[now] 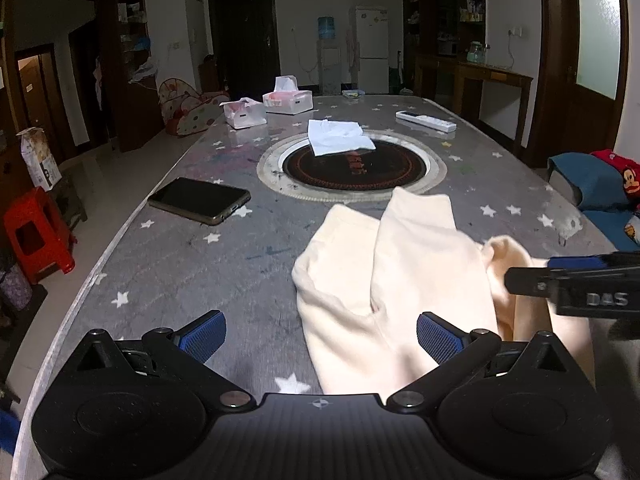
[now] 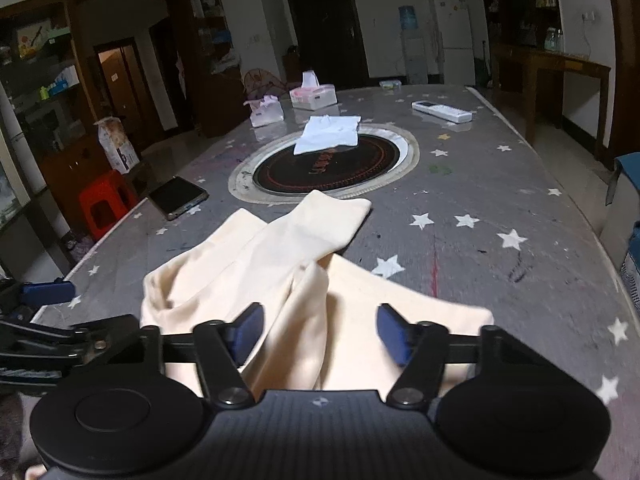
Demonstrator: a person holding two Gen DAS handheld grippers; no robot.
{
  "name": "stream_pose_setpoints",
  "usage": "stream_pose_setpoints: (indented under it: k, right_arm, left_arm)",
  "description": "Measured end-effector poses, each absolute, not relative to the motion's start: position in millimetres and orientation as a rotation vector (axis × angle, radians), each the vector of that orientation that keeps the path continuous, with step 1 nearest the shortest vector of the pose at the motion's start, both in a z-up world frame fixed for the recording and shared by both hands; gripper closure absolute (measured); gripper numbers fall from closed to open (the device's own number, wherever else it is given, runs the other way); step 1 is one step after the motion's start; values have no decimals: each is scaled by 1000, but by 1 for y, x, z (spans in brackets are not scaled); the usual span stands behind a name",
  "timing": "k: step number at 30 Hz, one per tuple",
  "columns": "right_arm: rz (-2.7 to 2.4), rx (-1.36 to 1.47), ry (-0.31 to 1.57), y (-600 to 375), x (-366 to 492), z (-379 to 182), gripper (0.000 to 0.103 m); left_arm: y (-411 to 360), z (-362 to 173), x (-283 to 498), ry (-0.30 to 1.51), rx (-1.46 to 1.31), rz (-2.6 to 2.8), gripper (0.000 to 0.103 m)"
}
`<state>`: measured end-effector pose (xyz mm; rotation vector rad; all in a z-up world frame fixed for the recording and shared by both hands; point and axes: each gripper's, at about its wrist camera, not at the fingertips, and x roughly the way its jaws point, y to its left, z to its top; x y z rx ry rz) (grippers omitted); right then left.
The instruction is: Fold clothes
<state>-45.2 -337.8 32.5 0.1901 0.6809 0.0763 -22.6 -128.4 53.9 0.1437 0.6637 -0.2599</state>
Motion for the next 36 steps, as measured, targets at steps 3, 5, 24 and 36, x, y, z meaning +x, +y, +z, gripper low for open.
stream_pose_setpoints:
  k: [3, 5, 24, 36]
  right_arm:
    - [76, 203, 681, -345, -44, 31, 63]
    - [76, 212, 681, -349, -43, 30, 78]
    - [66, 295, 699, -376, -47, 11, 100]
    - [93, 306, 709, -377, -44, 4, 96]
  left_arm:
    - [-133, 58, -15, 652, 153, -281, 0]
    - [-139, 61, -9, 645, 165, -297, 0]
    - [-261, 49, 63, 694, 294, -594, 11]
    - [-309, 10, 109, 780, 359, -599, 19]
